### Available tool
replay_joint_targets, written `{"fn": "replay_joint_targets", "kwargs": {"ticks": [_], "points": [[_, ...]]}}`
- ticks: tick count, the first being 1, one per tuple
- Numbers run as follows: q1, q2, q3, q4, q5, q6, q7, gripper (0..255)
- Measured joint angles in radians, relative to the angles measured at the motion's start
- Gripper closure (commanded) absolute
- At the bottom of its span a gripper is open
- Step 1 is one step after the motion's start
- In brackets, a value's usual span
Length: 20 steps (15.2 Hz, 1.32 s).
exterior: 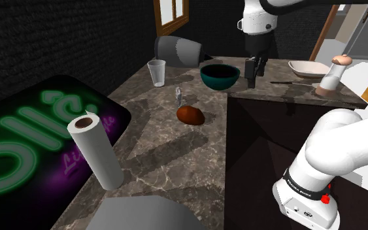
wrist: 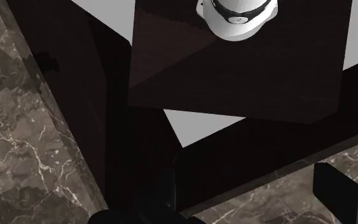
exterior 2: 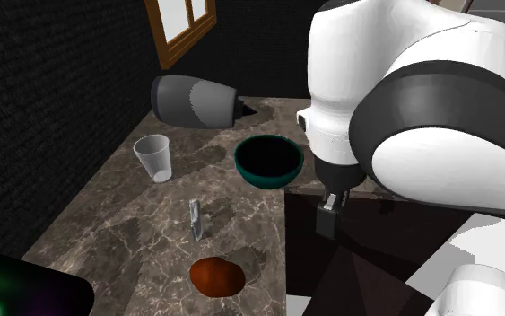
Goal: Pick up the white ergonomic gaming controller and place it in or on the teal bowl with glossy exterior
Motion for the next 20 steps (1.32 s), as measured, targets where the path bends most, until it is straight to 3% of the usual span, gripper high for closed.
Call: {"fn": "replay_joint_targets", "kwargs": {"ticks": [3, 12, 20], "points": [[0.004, 0.030, 0.008, 0.003, 0.002, 0.038, 0.005, 0], [0.023, 0.263, 0.064, 0.047, -0.005, 0.318, 0.043, 0], [0.034, 0.517, 0.130, 0.189, -0.049, 0.506, 0.103, 0]]}}
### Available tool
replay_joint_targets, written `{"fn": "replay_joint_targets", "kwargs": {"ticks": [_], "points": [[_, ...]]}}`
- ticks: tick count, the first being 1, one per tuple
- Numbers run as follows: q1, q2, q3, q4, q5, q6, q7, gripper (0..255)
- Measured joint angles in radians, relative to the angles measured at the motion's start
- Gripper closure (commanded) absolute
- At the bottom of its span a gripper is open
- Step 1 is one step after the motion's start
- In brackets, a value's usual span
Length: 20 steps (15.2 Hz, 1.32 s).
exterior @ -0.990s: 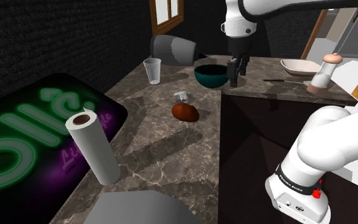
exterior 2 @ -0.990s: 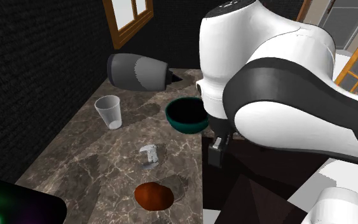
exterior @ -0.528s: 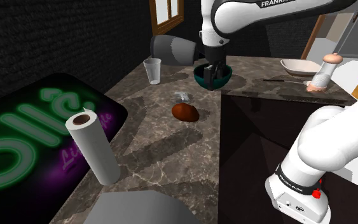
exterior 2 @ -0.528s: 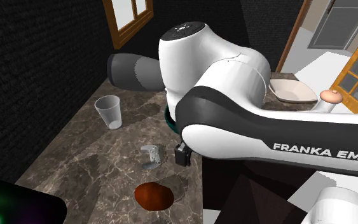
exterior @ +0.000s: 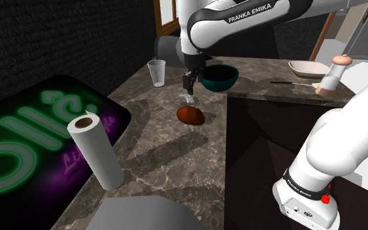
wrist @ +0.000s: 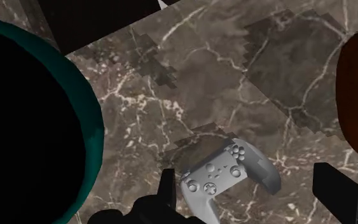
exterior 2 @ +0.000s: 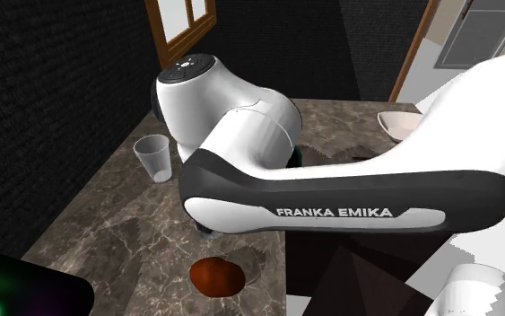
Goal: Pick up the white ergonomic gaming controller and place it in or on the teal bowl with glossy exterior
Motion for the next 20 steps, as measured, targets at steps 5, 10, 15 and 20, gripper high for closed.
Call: {"fn": "replay_joint_targets", "kwargs": {"ticks": [5, 10, 15, 20], "points": [[-0.001, 0.171, 0.023, 0.122, -0.059, 0.094, 0.026, 0], [0.004, 0.232, 0.033, 0.135, -0.086, 0.154, 0.052, 0], [0.000, 0.256, 0.030, 0.106, -0.098, 0.206, 0.060, 0], [0.000, 0.258, 0.030, 0.104, -0.100, 0.211, 0.061, 0]]}}
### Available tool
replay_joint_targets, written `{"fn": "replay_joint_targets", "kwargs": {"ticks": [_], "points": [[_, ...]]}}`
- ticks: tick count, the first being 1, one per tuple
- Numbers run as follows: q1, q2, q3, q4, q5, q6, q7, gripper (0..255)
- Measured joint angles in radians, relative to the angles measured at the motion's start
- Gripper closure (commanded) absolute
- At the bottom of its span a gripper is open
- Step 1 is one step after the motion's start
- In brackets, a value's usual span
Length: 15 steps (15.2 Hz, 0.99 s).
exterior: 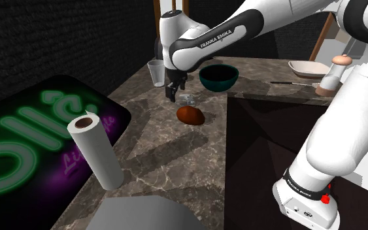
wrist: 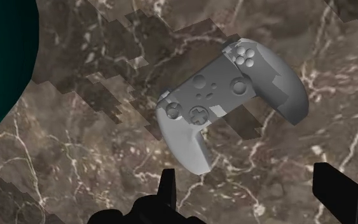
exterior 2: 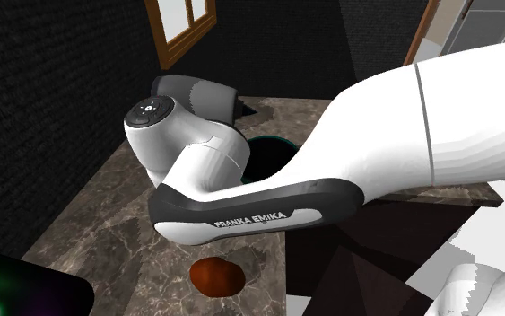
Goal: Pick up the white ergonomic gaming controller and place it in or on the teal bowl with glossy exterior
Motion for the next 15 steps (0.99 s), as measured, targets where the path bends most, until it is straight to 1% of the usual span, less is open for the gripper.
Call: {"fn": "replay_joint_targets", "kwargs": {"ticks": [1, 10, 11, 13, 15], "points": [[0.000, 0.000, 0.000, 0.000, 0.000, 0.000, 0.000, 255], [0.000, 0.000, 0.000, 0.000, 0.000, 0.000, 0.000, 255], [0.000, 0.000, 0.000, 0.000, 0.000, 0.000, 0.000, 0], [-0.002, -0.007, -0.002, 0.000, -0.011, -0.012, -0.003, 0], [-0.008, -0.034, -0.006, 0.002, -0.047, -0.057, -0.015, 0]]}}
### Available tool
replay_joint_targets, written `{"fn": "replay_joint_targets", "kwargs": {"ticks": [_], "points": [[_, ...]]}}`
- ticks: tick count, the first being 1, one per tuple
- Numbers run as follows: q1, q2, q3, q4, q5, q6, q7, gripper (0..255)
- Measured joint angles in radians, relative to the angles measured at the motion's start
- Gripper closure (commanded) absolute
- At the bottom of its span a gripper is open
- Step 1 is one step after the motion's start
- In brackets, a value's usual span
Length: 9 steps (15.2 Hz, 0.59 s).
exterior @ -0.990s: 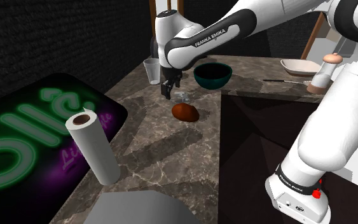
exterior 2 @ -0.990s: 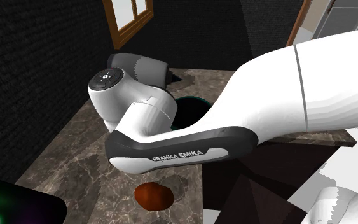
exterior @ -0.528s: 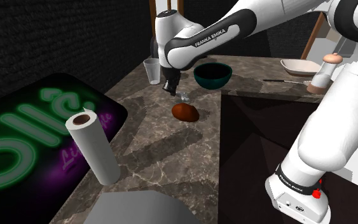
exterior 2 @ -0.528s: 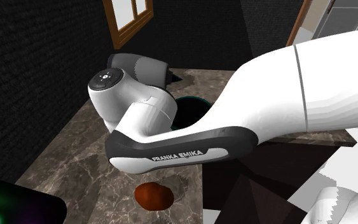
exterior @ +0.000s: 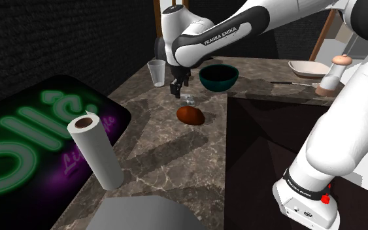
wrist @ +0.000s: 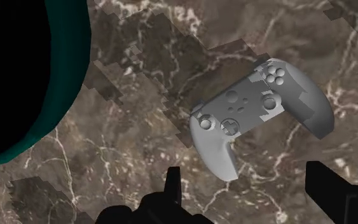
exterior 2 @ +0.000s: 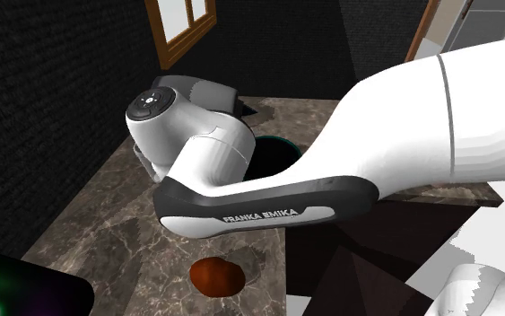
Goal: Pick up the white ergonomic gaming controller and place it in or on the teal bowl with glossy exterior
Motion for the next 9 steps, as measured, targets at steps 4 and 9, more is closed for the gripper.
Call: {"fn": "replay_joint_targets", "kwargs": {"ticks": [4, 9], "points": [[-0.008, -0.003, -0.006, -0.016, -0.031, 0.001, -0.003, 0], [-0.016, 0.022, -0.014, -0.050, -0.049, 0.059, 0.005, 0]]}}
